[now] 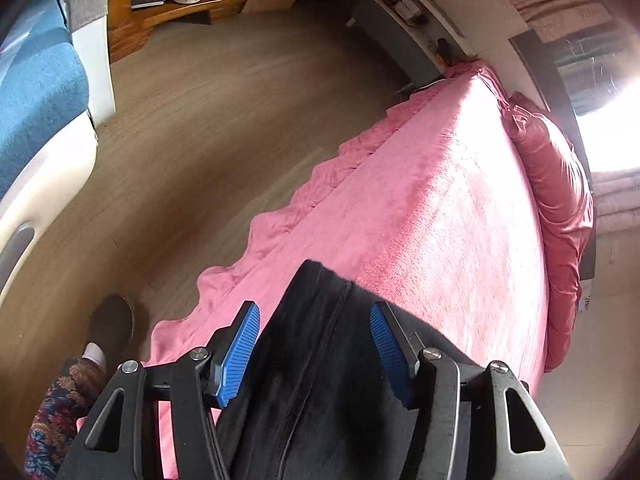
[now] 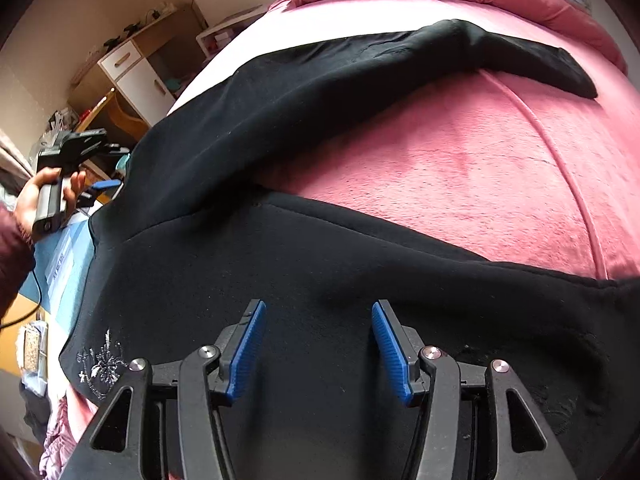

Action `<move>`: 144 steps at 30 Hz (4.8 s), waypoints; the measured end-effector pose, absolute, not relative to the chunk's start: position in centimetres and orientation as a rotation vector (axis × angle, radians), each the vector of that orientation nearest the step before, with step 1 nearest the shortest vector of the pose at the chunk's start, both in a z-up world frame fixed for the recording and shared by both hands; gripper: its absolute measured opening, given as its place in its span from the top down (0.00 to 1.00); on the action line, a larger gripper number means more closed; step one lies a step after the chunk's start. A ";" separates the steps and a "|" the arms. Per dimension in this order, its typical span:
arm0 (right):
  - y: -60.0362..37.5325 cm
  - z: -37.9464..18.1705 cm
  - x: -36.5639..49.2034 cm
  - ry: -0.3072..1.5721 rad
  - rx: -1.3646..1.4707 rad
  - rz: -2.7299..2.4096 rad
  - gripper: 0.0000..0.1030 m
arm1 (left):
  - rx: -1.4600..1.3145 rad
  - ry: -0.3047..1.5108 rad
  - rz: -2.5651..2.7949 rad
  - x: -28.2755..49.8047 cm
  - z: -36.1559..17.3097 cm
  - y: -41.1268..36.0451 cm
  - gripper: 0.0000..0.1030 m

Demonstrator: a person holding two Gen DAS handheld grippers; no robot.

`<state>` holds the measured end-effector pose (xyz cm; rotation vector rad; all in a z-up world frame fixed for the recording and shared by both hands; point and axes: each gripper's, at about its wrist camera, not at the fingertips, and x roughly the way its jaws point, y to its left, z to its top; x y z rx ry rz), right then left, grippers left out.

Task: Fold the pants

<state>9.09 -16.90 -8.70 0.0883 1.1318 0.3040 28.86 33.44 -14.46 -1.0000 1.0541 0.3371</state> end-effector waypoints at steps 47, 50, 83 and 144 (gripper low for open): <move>-18.1 -5.3 31.7 1.113 0.571 0.185 0.56 | -0.586 0.764 -0.442 3.3 -1.0 17.4 0.93; -18.7 -6.1 33.5 1.124 0.569 0.123 0.82 | -0.596 0.761 -0.435 3.8 -0.5 18.0 0.93; -22.0 -7.4 6.1 1.096 0.541 0.476 0.90 | -0.682 0.906 -0.057 0.9 -7.2 27.5 0.93; -25.2 -11.9 0.5 1.246 0.430 0.389 0.66 | -0.643 1.085 0.273 -3.4 -7.8 26.1 0.72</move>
